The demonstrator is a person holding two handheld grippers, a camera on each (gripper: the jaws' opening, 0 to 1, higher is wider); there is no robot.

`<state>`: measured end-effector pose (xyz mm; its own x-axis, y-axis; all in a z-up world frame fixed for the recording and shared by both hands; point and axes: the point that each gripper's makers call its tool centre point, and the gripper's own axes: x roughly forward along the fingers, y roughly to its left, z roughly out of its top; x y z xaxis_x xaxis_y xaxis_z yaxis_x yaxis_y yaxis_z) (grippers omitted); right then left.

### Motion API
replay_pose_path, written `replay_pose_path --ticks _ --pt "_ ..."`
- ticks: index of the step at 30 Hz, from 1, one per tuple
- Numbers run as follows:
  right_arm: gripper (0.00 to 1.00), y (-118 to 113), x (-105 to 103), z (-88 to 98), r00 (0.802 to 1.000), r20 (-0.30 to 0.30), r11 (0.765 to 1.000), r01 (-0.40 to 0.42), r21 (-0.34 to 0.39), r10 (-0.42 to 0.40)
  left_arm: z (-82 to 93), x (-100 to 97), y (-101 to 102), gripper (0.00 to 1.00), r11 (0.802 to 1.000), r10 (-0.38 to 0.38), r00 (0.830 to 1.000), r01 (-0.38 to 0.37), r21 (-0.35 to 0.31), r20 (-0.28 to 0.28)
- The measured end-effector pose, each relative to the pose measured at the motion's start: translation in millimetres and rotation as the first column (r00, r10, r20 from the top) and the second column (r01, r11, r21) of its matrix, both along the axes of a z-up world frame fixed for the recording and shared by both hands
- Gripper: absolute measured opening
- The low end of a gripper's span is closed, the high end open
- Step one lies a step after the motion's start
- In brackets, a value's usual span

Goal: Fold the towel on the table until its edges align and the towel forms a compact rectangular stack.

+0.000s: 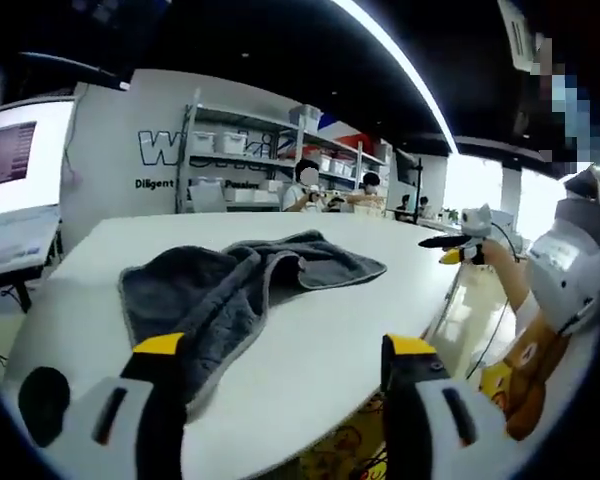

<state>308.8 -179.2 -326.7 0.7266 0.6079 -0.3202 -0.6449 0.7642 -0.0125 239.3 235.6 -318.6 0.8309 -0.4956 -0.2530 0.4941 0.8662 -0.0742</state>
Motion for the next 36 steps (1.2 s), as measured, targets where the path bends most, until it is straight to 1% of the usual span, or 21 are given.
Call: replay_pose_path --ticks 5,7,12,18,22,26,31,36 --pt "0.98 1.1 2.0 1.7 1.000 0.002 1.000 -0.002 0.000 0.002 2.8 -3.5 -4.1 0.93 1.000 -0.002 1.000 0.002 0.002 0.010" --pt "0.98 3.0 2.9 2.9 1.000 0.005 1.000 -0.005 0.000 0.005 2.6 -4.9 -7.3 0.94 1.000 -0.009 1.000 0.009 0.012 0.016" --pt "0.98 4.8 5.8 3.1 1.000 0.003 1.000 -0.009 -0.002 0.009 1.5 -5.5 -12.2 0.98 1.000 -0.014 1.000 0.014 -0.002 0.014" --pt "0.98 2.8 9.3 3.7 1.000 0.001 1.000 -0.008 -0.001 0.008 2.0 -4.5 -16.3 0.99 1.000 -0.007 1.000 0.007 -0.009 0.022" --pt "0.98 0.0 13.4 3.1 1.000 -0.001 1.000 -0.006 0.001 0.006 5.5 -2.7 -11.1 0.99 1.000 0.001 1.000 -0.001 -0.021 0.030" --pt "0.98 -4.0 24.4 0.9 1.000 -0.015 1.000 0.001 0.005 -0.001 6.5 -2.0 -9.5 0.99 1.000 -0.004 0.999 0.004 -0.018 0.035" --pt "0.98 -7.1 45.5 -1.0 1.000 -0.029 1.000 0.007 0.012 -0.006 7.1 -3.6 -14.5 0.99 0.998 -0.035 0.999 0.036 -0.049 0.028" --pt "0.96 -3.9 60.6 -6.2 0.999 -0.030 1.000 -0.012 0.024 0.012 6.3 -4.1 -14.4 0.99 0.998 -0.046 0.999 0.047 -0.042 0.025"
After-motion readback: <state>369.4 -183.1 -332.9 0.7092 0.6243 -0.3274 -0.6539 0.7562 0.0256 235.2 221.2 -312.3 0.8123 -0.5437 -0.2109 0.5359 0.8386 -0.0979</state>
